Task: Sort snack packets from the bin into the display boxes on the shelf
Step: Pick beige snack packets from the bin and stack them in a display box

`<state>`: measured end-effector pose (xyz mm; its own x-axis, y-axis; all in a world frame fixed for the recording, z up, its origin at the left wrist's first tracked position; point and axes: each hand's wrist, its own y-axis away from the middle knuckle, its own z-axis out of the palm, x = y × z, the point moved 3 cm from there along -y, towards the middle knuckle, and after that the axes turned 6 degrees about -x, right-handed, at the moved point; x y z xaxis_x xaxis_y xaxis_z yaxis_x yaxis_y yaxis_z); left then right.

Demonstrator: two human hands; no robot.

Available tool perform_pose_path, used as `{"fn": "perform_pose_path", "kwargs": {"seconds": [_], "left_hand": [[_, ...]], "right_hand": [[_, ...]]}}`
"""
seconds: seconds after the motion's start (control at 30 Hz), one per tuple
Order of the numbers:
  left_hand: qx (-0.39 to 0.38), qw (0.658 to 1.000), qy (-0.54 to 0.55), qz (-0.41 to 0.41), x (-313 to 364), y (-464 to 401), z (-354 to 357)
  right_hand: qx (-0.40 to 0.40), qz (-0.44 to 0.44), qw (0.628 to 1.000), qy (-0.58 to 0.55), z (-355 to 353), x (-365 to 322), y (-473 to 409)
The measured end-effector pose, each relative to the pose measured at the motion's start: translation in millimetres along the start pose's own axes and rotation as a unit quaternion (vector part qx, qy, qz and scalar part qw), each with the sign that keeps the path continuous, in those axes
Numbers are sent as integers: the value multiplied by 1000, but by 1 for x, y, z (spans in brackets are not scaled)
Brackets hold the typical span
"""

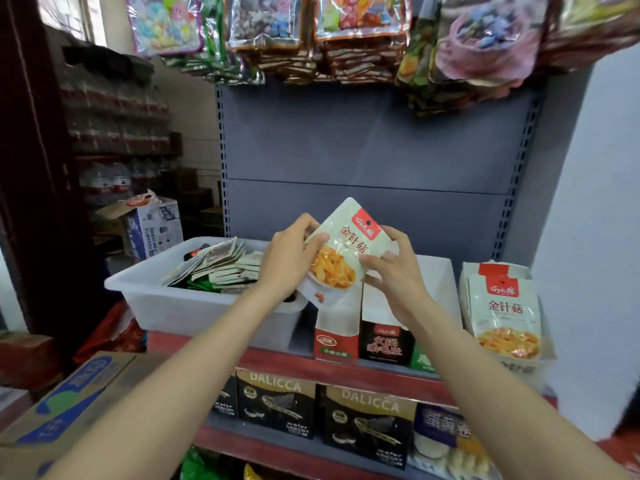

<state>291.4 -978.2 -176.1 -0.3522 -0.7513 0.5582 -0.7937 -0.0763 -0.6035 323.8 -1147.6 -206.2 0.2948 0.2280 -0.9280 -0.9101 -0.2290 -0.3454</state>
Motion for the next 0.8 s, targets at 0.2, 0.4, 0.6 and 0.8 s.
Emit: {"fn": "perform_pose_path", "kwargs": {"seconds": [0.2,0.4,0.6,0.8], "left_hand": [[-139,977,157,-20,47,1,66],[-258,949,175,40,104,12,137],[-209,958,190,48,135,13,182],[-202,969,124,65,135,12,212]], "right_hand": [[74,-40,993,86,-75,-21,21],[140,-87,967,195,-155,-44,46],[95,-78,933,339,-192,-56,49],[81,-70,887,449,-214,-52,51]]}}
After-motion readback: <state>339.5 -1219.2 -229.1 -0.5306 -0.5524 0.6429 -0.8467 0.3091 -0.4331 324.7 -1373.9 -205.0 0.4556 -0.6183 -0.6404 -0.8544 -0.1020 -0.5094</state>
